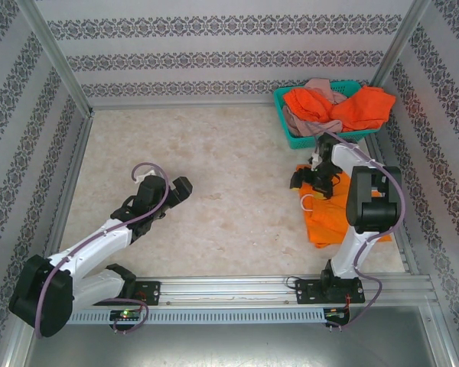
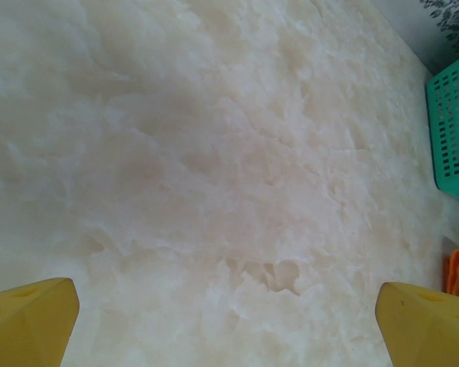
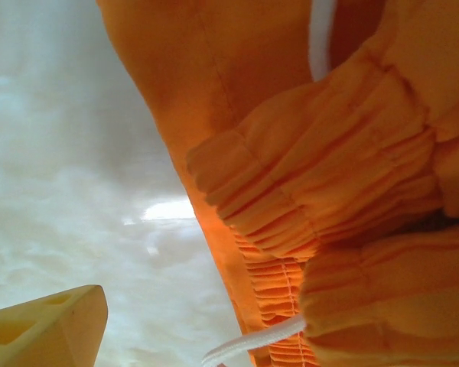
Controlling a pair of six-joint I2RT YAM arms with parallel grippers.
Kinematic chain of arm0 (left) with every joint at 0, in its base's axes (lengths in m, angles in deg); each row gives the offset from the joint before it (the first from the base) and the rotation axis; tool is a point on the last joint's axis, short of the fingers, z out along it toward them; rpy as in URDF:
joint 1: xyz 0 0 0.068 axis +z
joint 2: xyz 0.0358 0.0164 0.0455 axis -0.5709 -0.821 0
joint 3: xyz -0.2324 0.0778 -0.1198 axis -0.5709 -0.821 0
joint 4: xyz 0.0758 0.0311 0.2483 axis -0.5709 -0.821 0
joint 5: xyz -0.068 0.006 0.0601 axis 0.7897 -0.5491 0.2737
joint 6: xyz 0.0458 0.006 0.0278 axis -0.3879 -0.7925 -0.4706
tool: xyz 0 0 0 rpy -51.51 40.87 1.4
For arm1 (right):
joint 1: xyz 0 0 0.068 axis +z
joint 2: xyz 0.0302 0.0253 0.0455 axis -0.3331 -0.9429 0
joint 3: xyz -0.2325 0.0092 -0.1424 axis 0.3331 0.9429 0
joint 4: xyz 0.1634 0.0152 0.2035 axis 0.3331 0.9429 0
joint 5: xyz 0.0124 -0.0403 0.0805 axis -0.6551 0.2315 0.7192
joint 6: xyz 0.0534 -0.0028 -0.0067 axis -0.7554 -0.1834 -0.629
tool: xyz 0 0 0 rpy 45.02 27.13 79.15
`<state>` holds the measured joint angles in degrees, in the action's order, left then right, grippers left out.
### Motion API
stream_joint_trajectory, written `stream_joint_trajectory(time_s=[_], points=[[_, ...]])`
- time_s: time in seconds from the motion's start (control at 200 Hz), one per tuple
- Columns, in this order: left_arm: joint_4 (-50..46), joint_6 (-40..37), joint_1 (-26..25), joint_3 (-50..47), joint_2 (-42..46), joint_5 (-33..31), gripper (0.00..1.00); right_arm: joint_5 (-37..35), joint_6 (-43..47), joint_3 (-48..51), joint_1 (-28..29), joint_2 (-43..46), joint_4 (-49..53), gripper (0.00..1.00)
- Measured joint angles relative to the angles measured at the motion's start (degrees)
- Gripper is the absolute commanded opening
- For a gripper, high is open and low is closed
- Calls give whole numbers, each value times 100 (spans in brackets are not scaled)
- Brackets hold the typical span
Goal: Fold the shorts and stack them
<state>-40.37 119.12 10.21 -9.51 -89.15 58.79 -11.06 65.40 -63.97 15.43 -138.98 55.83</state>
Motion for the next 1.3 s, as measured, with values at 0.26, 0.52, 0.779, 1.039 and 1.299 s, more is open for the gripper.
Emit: stream_joint_trajectory(time_s=[0.26,0.52,0.779,1.039,1.299], points=[[116,-2,164,-20,-26,146,100,-433,127,-146,-175,232,153,91],[219,-4,227,-20,-26,302,100,-669,-70,-1851,658,1320,98,90],[243,-4,262,-20,-2,341,100,-1768,144,-4522,713,22,-55,89],[236,-4,337,-20,31,345,100,-2142,575,-7418,625,-2817,579,89],[232,-2,372,-20,39,372,100,-2157,697,-8170,413,-4070,1027,83]])
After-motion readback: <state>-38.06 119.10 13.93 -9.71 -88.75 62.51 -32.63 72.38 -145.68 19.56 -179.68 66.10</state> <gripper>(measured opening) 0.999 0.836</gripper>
